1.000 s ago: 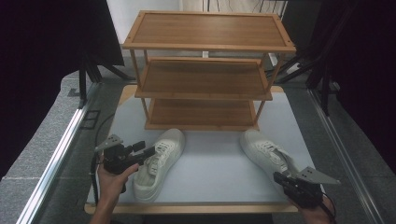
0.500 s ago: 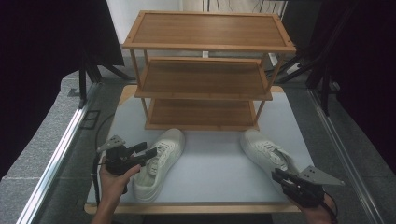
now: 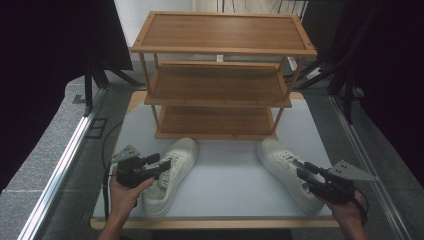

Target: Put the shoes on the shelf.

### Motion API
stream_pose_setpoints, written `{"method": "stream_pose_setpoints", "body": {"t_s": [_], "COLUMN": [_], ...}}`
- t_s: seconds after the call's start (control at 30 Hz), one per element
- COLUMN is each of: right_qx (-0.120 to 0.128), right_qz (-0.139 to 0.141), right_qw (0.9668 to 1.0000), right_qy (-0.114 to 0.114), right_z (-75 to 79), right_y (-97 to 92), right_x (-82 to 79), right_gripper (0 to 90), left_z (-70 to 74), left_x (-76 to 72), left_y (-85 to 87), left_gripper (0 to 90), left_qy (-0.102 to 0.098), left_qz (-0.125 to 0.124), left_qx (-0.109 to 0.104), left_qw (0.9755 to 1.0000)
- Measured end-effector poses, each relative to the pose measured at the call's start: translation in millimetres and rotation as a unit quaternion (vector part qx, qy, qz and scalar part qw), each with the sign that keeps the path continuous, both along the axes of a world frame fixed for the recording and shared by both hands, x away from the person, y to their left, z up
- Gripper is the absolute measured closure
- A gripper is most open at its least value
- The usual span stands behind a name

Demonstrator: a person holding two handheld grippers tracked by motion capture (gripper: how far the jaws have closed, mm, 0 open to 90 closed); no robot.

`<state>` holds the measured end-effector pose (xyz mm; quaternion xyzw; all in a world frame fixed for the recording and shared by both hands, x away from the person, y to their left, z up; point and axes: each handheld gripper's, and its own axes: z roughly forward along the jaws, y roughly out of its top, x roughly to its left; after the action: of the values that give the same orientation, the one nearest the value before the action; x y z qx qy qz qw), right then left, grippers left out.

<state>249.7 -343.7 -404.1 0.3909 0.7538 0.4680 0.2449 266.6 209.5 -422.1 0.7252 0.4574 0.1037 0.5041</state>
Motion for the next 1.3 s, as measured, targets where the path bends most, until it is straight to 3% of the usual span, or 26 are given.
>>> {"method": "stream_pose_setpoints", "body": {"t_s": [0.13, 0.33, 0.47, 0.57, 0.73, 0.8, 0.87, 0.9, 0.93, 1.0, 1.2, 1.3], "right_qx": [-0.010, -0.035, -0.028, -0.039, -0.058, -0.066, -0.058, -0.058, -0.055, -0.057, -0.052, -0.044], "right_qz": [-0.011, -0.006, -0.009, -0.007, -0.003, -0.004, -0.004, -0.004, 0.001, 0.003, 0.010, 0.022], "right_qw": [0.9999, 0.9992, 0.9993, 0.9990, 0.9974, 0.9965, 0.9967, 0.9967, 0.9968, 0.9966, 0.9957, 0.9945], "right_qy": [0.008, 0.018, 0.022, 0.022, 0.043, 0.051, 0.056, 0.056, 0.058, 0.059, 0.076, 0.092], "right_z": [-4.4, -15.3, -19.4, -20.6, -28.6, -32.2, -34.4, -34.4, -35.2, -36.1, -40.3, -42.0], "right_y": [-11.6, -16.8, -20.5, -20.1, -19.7, -20.8, -23.2, -23.2, -25.1, -25.1, -23.8, -24.3], "right_x": [12.8, 17.9, 22.4, 25.8, 41.4, 46.3, 50.7, 50.7, 54.7, 58.1, 67.7, 72.4], "right_gripper": [51.5, 48.1, 47.9, 48.0, 50.6, 52.2, 54.0, 54.0, 54.3, 54.6, 59.9, 67.0], "left_z": [-4.8, -9.2, -12.1, -13.4, -23.4, -24.9, -29.7, -29.7, -32.0, -32.5, -34.2, -34.0], "left_x": [-5.0, -8.4, -9.2, -8.9, -1.9, -0.2, 5.7, 5.7, 9.4, 12.0, 13.6, 14.6], "left_y": [8.1, 12.3, 9.4, 7.8, 1.4, 0.0, -2.8, -2.8, -2.4, -0.9, -4.1, -5.5], "left_gripper": [41.2, 40.1, 39.0, 38.2, 36.3, 37.1, 39.0, 40.5, 42.5, 45.9, 55.3, 67.0], "left_qy": [0.004, 0.010, 0.014, 0.014, 0.031, 0.029, 0.028, 0.028, 0.030, 0.030, 0.027, 0.028], "left_qz": [0.004, 0.007, 0.006, 0.004, 0.001, 0.004, 0.023, 0.023, 0.042, 0.054, 0.051, 0.044], "left_qx": [0.008, 0.015, 0.024, 0.029, 0.045, 0.054, 0.084, 0.084, 0.093, 0.094, 0.094, 0.095], "left_qw": [1.0000, 0.9998, 0.9996, 0.9995, 0.9985, 0.9981, 0.9958, 0.9958, 0.9943, 0.9937, 0.9939, 0.9941]}}
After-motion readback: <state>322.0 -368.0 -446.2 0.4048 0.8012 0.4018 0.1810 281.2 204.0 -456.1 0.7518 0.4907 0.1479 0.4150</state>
